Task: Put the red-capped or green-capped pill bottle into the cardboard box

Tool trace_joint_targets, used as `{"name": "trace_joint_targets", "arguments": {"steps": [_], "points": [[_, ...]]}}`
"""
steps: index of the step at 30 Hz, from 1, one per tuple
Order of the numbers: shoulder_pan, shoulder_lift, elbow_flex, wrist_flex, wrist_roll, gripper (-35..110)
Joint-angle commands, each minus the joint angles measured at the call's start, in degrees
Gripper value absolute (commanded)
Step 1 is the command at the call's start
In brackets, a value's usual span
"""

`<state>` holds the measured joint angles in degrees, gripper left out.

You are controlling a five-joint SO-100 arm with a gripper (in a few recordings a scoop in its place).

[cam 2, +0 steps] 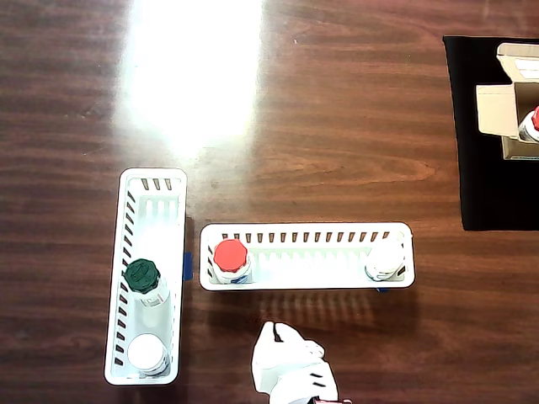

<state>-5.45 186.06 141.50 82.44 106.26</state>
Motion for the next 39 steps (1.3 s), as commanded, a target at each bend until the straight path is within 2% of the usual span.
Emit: {"name": "trace_joint_targets", "arguments": {"steps": [1, 6, 9, 14, 19, 25, 29, 39], "points": [[-1.41, 4.22, 3.78, -3.60, -1.67, 1], [-6.24, 10.72, 11.95, -7.91, -7.73, 1], [-6.68, 10.81, 15.29, -10.37, -8.96, 1], [-6.50, 10.81, 24.08, -20.04, -9.84, 1], [-8.96, 10.81, 28.04, -23.29, -11.51, 2], [-14.94, 10.81, 28.04, -22.32, -23.20, 1], [-15.47, 9.93, 28.12, -16.96, -19.69, 1], [-13.10, 10.72, 28.12, -16.87, -46.67, 1]]}}
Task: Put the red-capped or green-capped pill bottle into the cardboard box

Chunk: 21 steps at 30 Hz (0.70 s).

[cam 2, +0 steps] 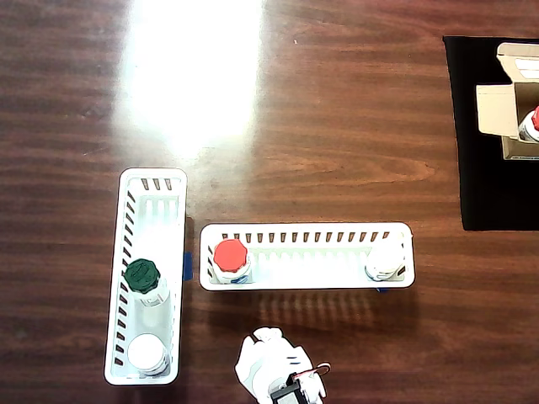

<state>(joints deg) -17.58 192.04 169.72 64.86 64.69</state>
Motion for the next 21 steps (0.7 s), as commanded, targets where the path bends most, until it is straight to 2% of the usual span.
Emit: {"name": "trace_joint_targets", "arguments": {"steps": [1, 9, 21], "points": [[-0.97, 4.75, -0.09, 0.70, -6.68, 1], [-0.97, 4.75, -0.09, 0.70, -15.38, 1], [-0.97, 4.75, -0.09, 0.70, -19.78, 1]]}}
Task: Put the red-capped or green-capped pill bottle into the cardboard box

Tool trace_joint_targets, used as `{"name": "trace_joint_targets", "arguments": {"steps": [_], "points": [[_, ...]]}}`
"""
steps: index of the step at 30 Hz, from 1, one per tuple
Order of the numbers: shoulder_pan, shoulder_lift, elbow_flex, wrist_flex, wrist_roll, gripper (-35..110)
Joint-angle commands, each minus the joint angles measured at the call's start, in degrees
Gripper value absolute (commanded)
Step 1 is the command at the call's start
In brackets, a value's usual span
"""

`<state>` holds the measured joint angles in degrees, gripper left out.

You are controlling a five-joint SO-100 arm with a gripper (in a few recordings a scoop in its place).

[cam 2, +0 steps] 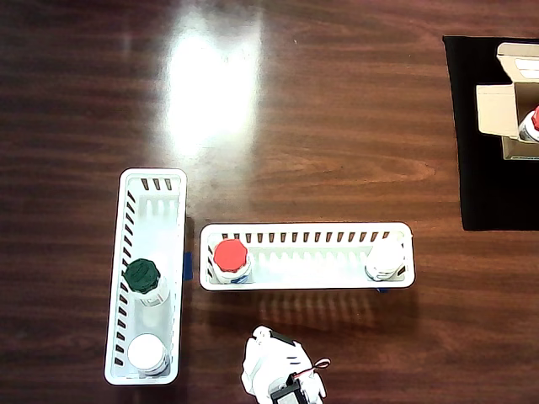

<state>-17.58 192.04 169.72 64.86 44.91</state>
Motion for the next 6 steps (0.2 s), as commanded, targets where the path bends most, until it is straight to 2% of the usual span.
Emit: {"name": "trace_joint_targets", "arguments": {"steps": [1, 6], "points": [[-0.97, 4.75, -0.09, 0.70, -0.18, 1], [-0.97, 4.75, -0.09, 0.70, -0.97, 1]]}}
